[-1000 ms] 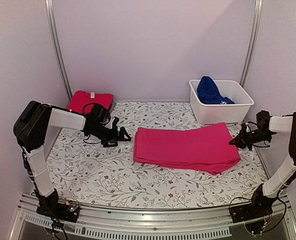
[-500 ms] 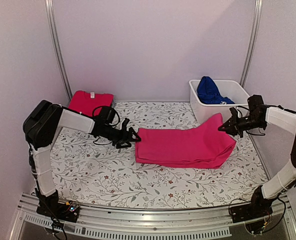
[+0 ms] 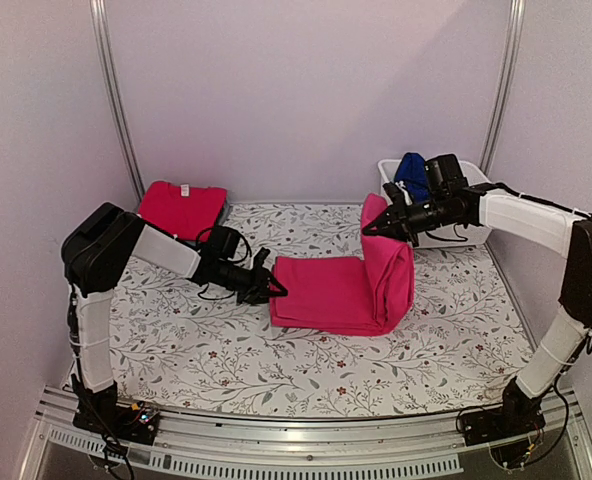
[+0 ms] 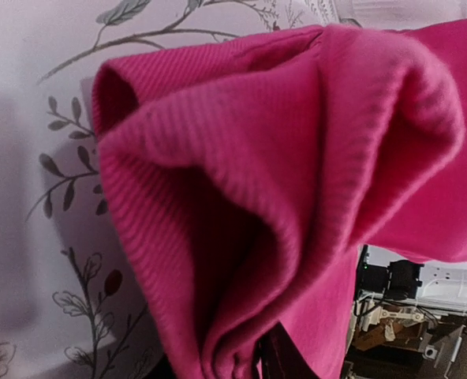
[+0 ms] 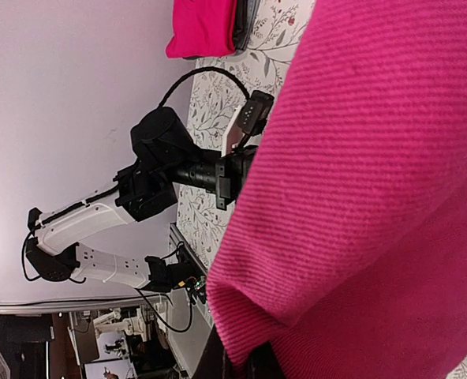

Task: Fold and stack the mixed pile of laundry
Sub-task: Fold the 1/2-rectangle-folded trousers at the center of the board, then smooth out the square-folded trousers at the center of the board.

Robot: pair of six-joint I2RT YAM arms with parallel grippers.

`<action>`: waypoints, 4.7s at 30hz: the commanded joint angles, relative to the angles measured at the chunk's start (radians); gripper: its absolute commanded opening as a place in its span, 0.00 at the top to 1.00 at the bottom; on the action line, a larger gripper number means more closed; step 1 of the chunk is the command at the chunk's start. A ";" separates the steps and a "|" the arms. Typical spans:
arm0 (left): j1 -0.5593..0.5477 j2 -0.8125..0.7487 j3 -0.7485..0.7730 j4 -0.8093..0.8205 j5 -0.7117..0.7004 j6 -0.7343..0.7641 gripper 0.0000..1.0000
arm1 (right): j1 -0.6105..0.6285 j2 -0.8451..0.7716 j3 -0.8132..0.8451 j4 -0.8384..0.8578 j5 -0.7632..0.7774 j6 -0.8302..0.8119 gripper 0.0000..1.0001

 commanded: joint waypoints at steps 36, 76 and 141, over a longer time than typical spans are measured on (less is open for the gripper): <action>0.008 0.069 0.011 -0.016 0.029 0.029 0.79 | 0.300 0.540 0.387 0.013 -0.154 0.118 1.00; 0.271 -0.171 -0.094 -0.230 -0.123 0.083 0.22 | 0.330 0.504 0.398 0.240 -0.294 0.165 0.44; 0.034 -0.051 0.191 -0.528 -0.438 0.522 0.31 | 0.102 0.549 0.204 -0.085 0.134 -0.289 0.66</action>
